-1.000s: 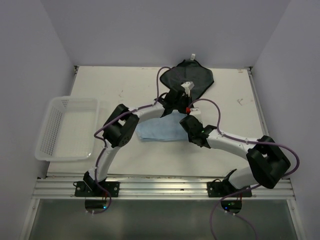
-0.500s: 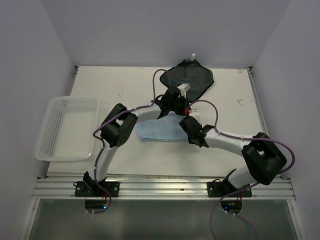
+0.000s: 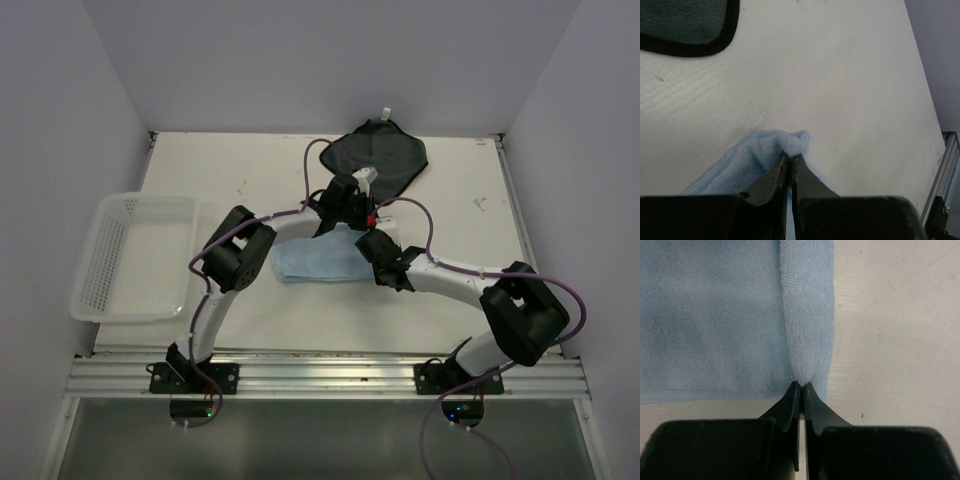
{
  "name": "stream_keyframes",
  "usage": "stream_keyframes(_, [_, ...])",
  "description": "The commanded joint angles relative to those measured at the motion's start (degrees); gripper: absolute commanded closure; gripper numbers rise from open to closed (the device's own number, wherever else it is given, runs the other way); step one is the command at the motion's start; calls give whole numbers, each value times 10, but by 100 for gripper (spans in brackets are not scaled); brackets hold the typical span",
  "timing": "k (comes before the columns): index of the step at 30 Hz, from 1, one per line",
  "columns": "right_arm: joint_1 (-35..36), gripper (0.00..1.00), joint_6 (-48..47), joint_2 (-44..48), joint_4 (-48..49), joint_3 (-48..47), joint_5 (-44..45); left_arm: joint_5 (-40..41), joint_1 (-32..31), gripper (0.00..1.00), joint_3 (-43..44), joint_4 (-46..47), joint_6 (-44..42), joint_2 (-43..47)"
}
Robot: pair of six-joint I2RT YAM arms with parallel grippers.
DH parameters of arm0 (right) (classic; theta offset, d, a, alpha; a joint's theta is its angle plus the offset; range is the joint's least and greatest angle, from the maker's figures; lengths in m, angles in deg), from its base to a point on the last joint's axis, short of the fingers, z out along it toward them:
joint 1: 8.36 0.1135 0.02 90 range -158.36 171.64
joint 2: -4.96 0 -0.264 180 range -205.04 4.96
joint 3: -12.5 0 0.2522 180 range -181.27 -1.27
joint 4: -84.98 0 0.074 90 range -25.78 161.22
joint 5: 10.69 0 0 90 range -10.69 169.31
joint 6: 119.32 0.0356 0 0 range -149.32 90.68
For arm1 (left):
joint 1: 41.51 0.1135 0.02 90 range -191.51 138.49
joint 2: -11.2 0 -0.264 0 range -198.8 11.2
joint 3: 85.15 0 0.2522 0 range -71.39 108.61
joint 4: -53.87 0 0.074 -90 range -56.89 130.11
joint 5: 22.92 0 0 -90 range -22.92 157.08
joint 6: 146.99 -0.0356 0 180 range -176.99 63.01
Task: Roll the towels
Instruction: Roll the towel
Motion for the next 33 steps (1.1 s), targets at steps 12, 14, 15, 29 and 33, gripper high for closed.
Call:
stream_keyframes(12, [-18, 83, 19, 30, -10, 3, -78, 45, 16, 100, 10, 38, -40, -42])
stream_keyframes(14, [-23, 80, 22, 43, -9, 5, -96, 44, 16, 100, 9, 38, -41, -44])
stream_keyframes(15, [-30, 78, 23, 49, -9, 7, -104, 44, 16, 100, 7, 40, -41, -45])
stream_keyframes(29, [-186, 61, 51, 161, 40, 60, -250, 39, 16, 100, -10, 50, -43, -36])
stream_keyframes(33, [-226, 57, 69, 160, 95, 76, -313, 38, 16, 100, -8, 48, -46, -35])
